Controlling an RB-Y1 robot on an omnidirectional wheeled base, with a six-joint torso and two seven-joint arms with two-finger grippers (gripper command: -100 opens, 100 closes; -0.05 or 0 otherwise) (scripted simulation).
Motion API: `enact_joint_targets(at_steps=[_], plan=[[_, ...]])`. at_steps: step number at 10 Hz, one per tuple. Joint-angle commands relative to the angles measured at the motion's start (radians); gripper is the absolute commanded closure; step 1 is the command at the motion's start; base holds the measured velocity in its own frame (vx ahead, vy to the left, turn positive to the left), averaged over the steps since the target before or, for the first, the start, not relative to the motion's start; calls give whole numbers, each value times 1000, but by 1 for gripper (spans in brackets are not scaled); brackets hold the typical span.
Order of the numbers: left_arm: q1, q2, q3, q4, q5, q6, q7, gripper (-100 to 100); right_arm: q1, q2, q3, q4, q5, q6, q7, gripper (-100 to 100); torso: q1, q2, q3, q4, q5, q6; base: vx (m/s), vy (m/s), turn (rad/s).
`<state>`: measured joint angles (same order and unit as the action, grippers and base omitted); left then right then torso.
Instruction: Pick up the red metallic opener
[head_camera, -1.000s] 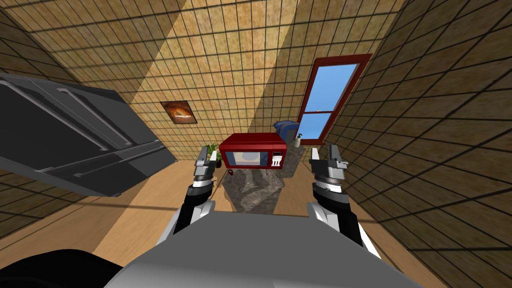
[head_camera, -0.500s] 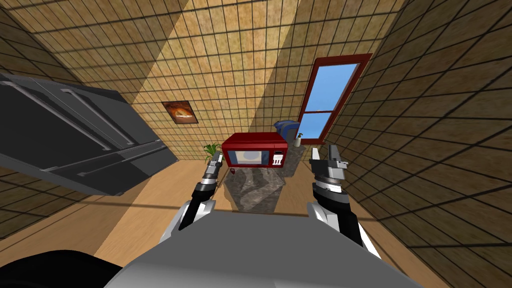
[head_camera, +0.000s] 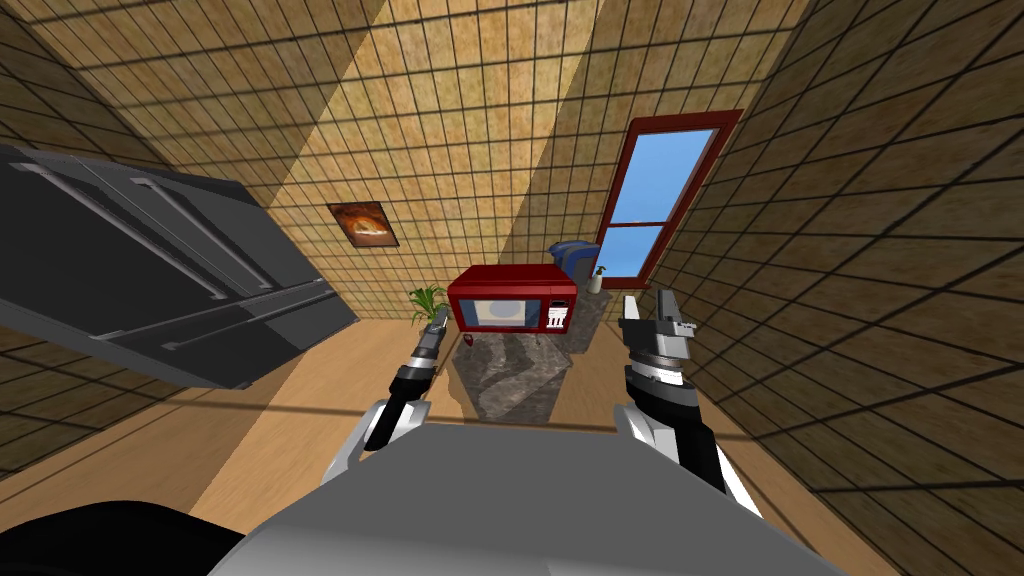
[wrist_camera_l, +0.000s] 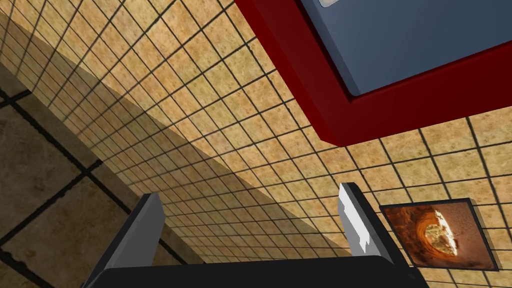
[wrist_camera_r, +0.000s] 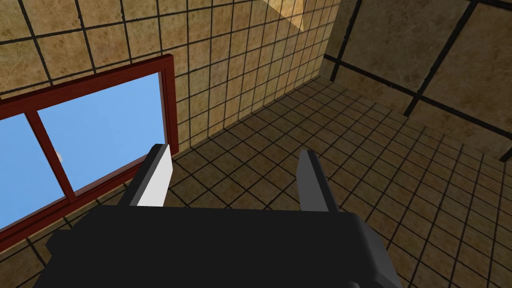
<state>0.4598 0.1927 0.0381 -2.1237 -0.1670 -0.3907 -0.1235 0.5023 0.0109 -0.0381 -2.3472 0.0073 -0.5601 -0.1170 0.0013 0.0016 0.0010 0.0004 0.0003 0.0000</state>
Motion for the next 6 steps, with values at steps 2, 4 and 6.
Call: enact_joint_targets(at_steps=[2,4,6], plan=[[-21,6,0,68,-29,26,-26,-100,0,0,0,0,0,0,0,0,0,0,0,0,0,0,-25,20,7],[-34,11,1,118,-52,53,-46,-100,0,0,0,0,0,0,0,0,0,0,0,0,0,0,-31,29,12],[-47,13,3,166,-73,73,-67,-100,0,0,0,0,0,0,0,0,1,0,0,0,0,0,-29,25,11]])
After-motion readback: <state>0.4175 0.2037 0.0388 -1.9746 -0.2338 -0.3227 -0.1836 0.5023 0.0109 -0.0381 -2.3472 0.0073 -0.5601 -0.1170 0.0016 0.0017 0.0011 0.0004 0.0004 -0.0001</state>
